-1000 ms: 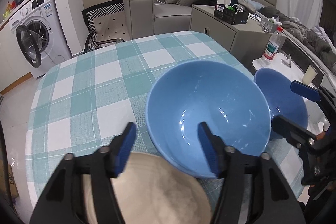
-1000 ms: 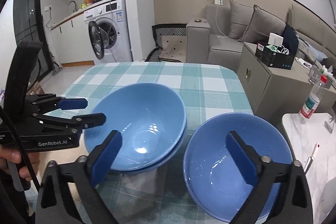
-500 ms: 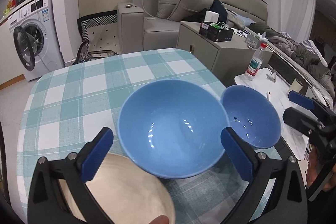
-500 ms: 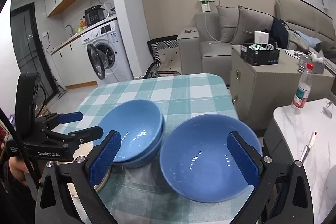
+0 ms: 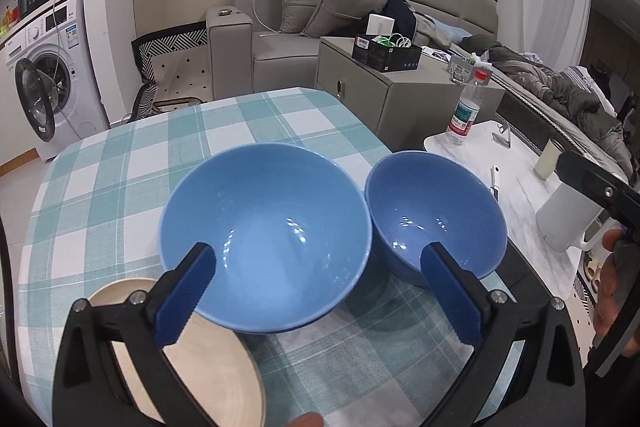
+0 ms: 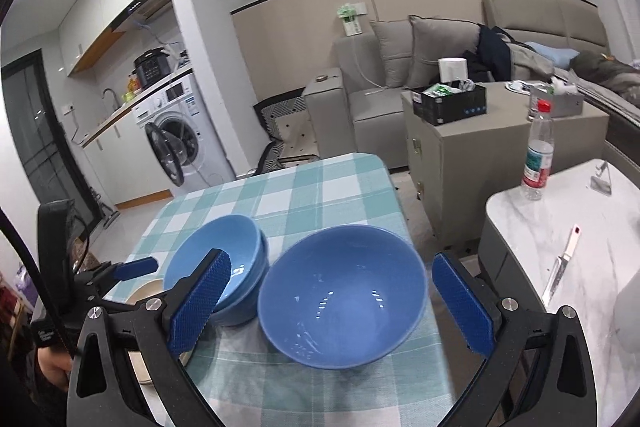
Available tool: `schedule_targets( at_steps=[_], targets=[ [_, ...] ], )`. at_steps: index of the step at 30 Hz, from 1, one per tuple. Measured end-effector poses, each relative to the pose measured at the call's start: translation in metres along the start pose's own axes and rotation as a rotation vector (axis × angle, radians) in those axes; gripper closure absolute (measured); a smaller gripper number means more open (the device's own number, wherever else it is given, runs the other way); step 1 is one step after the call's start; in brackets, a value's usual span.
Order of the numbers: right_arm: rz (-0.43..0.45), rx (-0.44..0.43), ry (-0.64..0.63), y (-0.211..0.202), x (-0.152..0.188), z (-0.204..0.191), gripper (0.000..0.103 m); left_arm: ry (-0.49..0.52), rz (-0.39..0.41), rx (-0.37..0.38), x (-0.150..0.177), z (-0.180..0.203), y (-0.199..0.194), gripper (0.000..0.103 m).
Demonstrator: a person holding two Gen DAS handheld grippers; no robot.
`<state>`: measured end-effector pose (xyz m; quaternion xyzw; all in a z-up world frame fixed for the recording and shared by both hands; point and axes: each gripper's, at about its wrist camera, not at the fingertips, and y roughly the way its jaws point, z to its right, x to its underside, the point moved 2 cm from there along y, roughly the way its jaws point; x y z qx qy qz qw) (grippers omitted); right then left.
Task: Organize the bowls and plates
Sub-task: 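Move both grippers toward the third blue bowl beside the stacked bowls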
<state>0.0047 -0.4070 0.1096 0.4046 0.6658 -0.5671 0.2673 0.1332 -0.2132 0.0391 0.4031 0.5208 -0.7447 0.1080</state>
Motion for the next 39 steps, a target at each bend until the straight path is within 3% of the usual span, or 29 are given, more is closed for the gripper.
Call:
schedule_targets(
  at_steps=[7,12,23,39],
  targets=[
    [-0.032,0.027,0.036,0.01,0.002,0.02,0.001,0.07,-0.001,0.005,0.003,0.029,0.002,0.001],
    [-0.04,0.053,0.053,0.016,0.003,0.032,0.001,0.089,-0.008,0.051,0.004,0.046,0.005,0.003],
    [-0.057,0.082,0.126,0.024,0.006,0.061,0.001,0.068,-0.095,0.124,0.01,0.07,0.022,0.034],
    [-0.115,0.074,0.172,0.056,0.023,0.083,0.002,-0.017,-0.15,0.122,0.015,0.077,0.045,0.035]
  ],
)
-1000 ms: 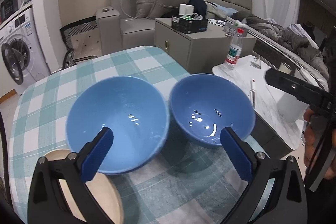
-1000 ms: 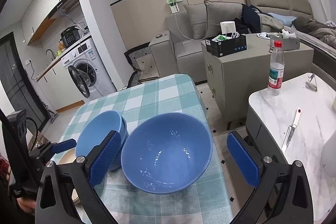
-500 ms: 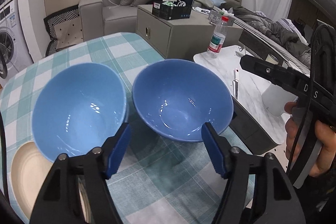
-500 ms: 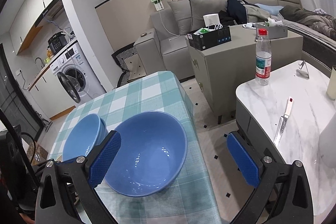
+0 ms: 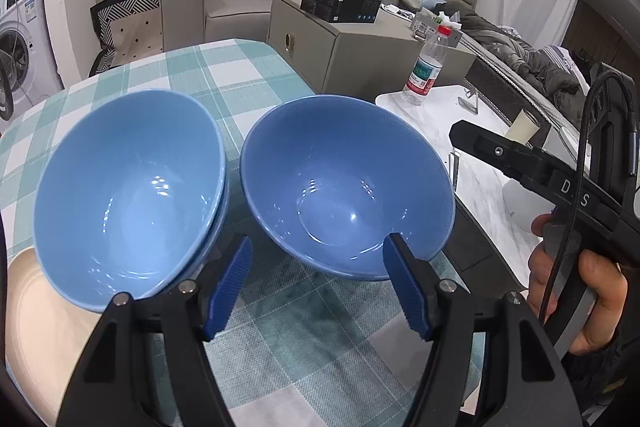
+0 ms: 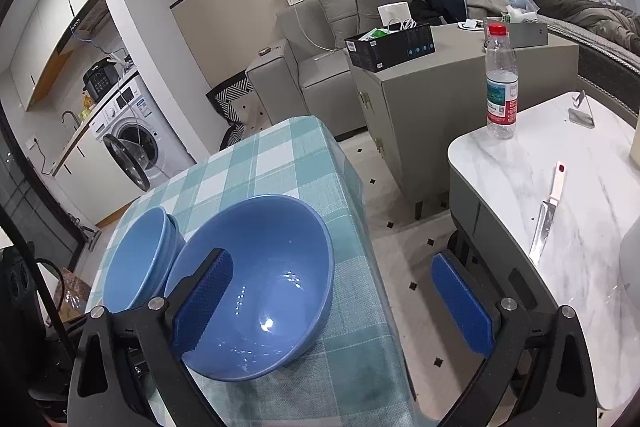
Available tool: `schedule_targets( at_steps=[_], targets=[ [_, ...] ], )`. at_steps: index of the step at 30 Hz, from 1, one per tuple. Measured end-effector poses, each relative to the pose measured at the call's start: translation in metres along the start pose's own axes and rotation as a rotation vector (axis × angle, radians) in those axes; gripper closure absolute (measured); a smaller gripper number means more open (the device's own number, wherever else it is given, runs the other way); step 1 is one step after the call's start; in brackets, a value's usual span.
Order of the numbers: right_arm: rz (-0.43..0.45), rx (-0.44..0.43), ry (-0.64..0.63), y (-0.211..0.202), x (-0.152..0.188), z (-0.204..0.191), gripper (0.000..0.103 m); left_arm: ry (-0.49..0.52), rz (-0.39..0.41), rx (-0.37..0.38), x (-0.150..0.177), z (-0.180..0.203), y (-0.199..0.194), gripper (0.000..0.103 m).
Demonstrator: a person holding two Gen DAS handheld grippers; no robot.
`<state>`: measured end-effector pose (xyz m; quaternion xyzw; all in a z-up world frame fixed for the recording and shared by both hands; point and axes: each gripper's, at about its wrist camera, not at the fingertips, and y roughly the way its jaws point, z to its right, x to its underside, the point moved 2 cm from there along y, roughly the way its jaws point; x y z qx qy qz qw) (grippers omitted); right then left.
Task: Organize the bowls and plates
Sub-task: 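Move both grippers toward the third blue bowl beside the stacked bowls, then close both grippers on opposite rims of the third blue bowl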
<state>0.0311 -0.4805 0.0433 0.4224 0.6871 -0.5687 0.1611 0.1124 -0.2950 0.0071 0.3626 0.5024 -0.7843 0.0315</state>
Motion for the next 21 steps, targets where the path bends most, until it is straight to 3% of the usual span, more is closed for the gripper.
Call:
schedule_targets(
  at_steps=[3,14,21],
  targets=[
    [-0.036,0.005,0.006,0.012,0.004,0.003,0.015,-0.01,-0.011,-0.002,0.0,-0.003,0.006,0.035],
    [-0.078,0.017,-0.018,0.032,0.012,0.0,0.032,-0.034,-0.005,-0.013,0.0,-0.009,0.018,0.049],
    [-0.093,0.03,-0.024,0.039,0.014,-0.001,0.05,-0.016,-0.006,-0.02,0.0,-0.008,0.022,0.055]
  ],
)
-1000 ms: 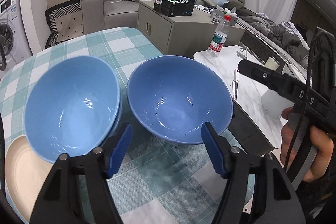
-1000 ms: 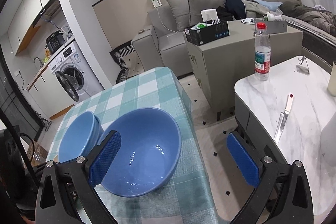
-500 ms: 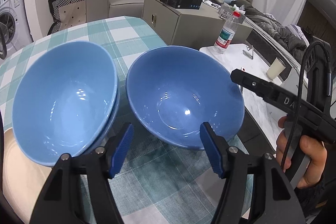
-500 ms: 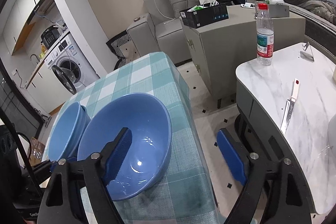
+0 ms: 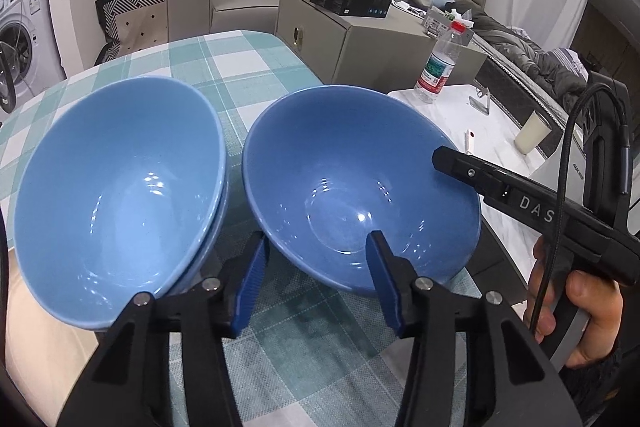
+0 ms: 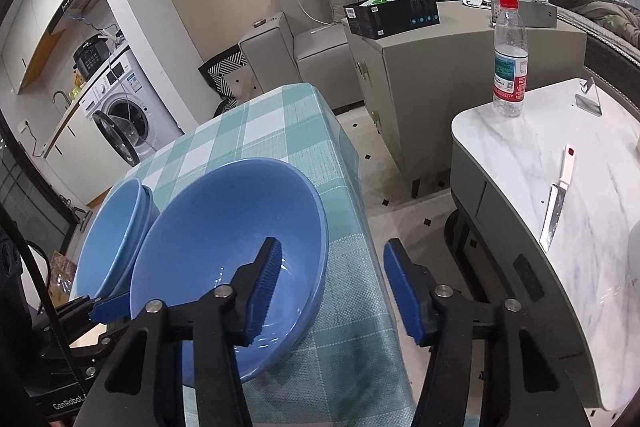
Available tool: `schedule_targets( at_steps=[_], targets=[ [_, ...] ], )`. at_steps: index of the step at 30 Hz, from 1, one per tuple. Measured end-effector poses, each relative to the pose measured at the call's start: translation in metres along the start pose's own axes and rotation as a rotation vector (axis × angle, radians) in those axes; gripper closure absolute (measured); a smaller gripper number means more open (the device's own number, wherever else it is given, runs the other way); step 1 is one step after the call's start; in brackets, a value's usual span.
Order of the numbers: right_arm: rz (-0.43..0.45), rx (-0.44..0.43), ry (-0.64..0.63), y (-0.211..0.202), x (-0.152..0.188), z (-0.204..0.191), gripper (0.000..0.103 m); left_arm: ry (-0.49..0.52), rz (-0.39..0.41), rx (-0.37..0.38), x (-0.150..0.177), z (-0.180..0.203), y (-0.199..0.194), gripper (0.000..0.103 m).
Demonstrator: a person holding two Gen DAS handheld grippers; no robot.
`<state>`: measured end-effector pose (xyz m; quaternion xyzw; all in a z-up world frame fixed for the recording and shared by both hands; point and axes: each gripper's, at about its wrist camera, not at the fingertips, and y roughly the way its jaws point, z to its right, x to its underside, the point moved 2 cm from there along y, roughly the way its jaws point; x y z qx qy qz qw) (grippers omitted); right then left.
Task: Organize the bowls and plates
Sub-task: 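Close both grippers on opposite rims of the third blue bowl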
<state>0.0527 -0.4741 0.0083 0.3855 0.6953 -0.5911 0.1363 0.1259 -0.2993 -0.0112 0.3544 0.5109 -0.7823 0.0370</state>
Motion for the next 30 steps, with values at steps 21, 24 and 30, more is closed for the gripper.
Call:
schedule_targets(
  at_steps=[21,24,30],
  targets=[
    [-0.028,-0.002,-0.047,0.011,0.005,-0.012,0.078,0.046,0.029,-0.053,-0.003,0.003,0.001,0.071],
    [-0.026,-0.005,-0.048,0.01,0.005,-0.013,0.079,0.044,0.024,-0.051,-0.003,0.003,0.002,0.071],
    [-0.025,-0.004,-0.05,0.009,0.004,-0.014,0.079,0.046,0.023,-0.054,-0.003,0.003,0.002,0.071]
  ],
)
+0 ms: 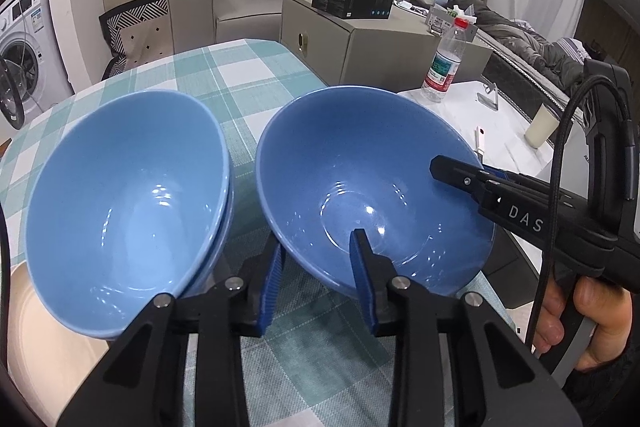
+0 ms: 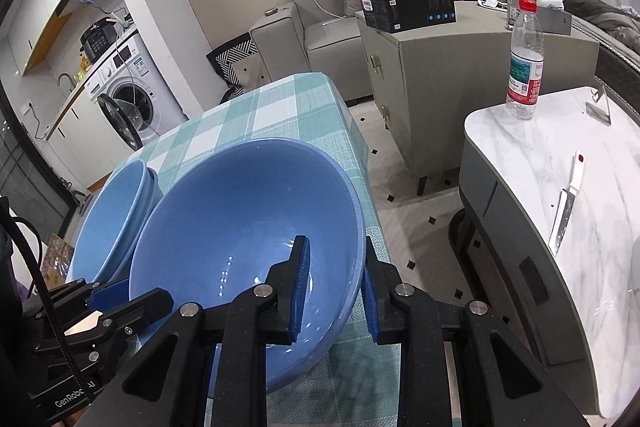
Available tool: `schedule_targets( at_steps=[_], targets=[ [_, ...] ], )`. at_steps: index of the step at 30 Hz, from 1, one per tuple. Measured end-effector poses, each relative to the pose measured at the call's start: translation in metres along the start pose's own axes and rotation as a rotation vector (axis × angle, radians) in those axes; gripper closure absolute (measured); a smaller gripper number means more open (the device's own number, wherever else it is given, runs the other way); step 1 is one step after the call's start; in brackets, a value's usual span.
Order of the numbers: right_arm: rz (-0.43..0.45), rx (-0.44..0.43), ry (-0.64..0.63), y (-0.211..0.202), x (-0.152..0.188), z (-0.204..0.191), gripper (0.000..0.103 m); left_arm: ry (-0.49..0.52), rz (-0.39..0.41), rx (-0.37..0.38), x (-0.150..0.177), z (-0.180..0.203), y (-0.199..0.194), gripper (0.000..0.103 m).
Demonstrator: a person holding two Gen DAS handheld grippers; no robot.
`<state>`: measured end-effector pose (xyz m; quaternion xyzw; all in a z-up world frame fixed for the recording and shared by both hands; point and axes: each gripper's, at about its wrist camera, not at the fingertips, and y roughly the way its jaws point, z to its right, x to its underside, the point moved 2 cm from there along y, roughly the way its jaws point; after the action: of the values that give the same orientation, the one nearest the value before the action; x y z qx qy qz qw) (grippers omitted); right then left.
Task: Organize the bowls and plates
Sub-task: 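Close both grippers on opposite rims of the third blue bowl, then lift and carry the blue bowl with both grippers over the stacked bowls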
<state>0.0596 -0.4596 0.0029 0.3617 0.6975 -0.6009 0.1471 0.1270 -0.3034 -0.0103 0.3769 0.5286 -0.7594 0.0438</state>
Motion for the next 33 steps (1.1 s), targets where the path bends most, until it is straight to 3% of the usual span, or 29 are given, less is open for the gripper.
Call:
schedule_targets(
  at_steps=[33],
  targets=[
    [0.153,-0.008,-0.045,-0.07,-0.012,-0.039,0.079,0.052,0.128,0.009,-0.024,-0.006,-0.062,0.071]
  ],
)
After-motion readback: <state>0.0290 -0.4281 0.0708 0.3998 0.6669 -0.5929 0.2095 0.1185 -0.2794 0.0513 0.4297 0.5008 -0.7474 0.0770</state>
